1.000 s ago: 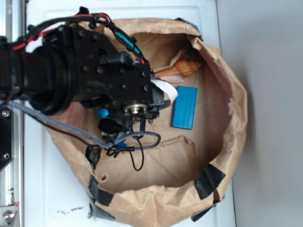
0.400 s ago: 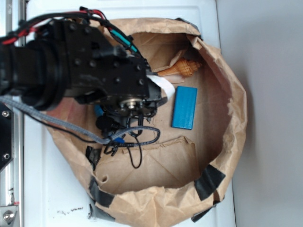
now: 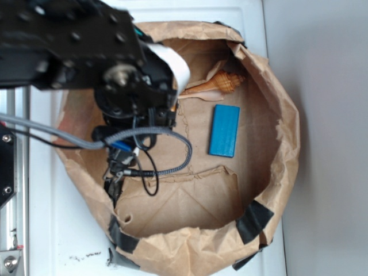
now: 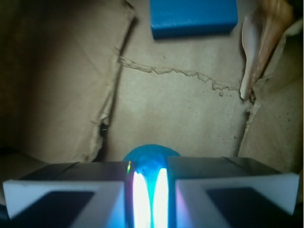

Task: Grab the blue ball.

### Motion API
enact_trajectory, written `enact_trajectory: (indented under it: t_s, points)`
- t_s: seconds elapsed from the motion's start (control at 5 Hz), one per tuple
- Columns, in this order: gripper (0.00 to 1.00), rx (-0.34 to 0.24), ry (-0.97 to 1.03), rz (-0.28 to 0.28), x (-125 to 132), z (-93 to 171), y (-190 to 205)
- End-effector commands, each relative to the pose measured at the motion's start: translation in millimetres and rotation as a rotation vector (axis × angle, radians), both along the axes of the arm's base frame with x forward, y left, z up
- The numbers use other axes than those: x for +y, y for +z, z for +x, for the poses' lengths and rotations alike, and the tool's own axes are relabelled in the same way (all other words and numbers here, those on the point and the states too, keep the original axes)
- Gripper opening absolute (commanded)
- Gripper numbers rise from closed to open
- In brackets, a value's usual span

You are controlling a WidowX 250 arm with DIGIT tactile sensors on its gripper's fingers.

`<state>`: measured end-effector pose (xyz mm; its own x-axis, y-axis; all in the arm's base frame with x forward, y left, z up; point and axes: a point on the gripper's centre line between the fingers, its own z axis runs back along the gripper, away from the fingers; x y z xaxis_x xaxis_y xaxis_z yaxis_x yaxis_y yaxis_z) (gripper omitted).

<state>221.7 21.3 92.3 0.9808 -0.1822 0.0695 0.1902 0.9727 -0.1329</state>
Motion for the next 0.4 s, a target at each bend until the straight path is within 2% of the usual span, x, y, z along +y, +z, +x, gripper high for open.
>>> enact_trajectory:
  t_s: [0.0, 0.2]
  points:
    - [0.0, -0.072, 0.011, 0.0, 11.3, 5.2, 26.3]
    - [1.0, 0.005, 0.002, 0.108, 8.3, 7.8, 27.8]
